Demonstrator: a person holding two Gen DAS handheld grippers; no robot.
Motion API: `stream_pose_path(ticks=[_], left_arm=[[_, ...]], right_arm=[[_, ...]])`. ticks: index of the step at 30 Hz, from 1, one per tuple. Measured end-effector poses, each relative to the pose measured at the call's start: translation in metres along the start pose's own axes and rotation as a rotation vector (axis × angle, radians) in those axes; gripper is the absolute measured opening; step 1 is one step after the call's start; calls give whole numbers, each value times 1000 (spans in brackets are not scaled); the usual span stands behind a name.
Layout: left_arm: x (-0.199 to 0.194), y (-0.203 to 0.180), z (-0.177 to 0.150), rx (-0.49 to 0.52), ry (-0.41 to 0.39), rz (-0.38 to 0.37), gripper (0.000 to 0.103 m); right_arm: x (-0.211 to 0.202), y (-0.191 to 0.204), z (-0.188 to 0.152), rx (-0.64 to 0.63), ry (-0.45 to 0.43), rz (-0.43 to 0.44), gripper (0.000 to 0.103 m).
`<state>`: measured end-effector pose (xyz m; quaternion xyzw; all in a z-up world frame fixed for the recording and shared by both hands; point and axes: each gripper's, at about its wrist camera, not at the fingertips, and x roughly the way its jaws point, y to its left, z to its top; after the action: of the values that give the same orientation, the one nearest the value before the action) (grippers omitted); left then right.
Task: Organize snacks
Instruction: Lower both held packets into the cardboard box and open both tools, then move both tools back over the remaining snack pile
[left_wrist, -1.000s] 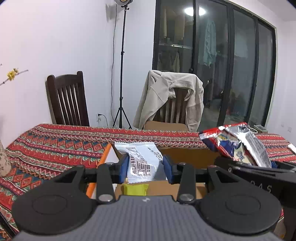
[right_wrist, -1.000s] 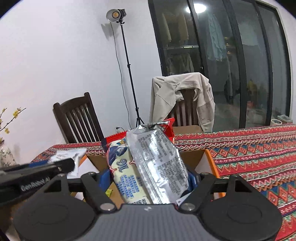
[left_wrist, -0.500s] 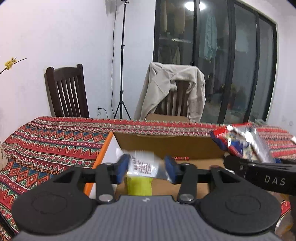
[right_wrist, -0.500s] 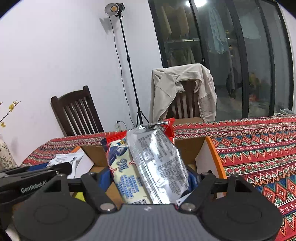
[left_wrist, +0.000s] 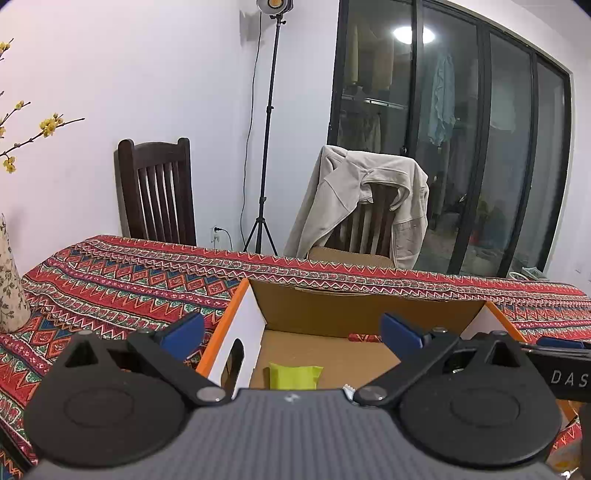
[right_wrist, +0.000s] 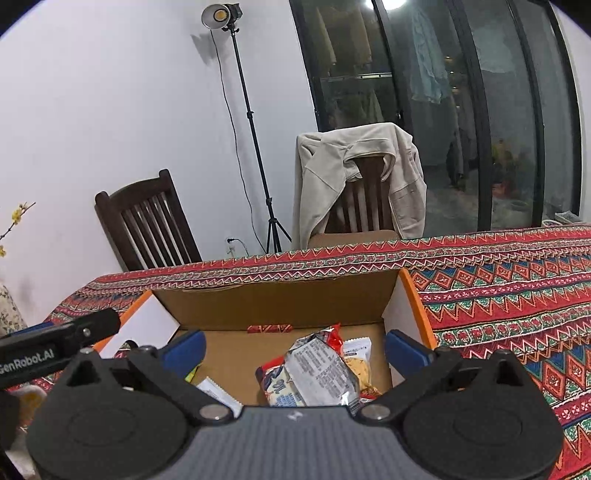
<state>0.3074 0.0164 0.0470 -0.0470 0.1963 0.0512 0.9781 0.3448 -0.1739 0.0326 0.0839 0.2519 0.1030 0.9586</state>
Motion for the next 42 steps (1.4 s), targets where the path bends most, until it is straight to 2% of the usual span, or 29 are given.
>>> stream_pose_path(ticks=[11, 27, 42], left_arm=[[-5, -1, 2, 7, 0, 14, 103], [-60, 2, 15, 16, -28, 13, 103], [-114, 22, -14, 45, -11, -8, 103]], right_arm=[[-10, 5, 1, -14, -4, -15, 103], [-60, 18, 6, -50, -56, -39, 103], [-119, 8, -23, -64, -58, -41, 103]])
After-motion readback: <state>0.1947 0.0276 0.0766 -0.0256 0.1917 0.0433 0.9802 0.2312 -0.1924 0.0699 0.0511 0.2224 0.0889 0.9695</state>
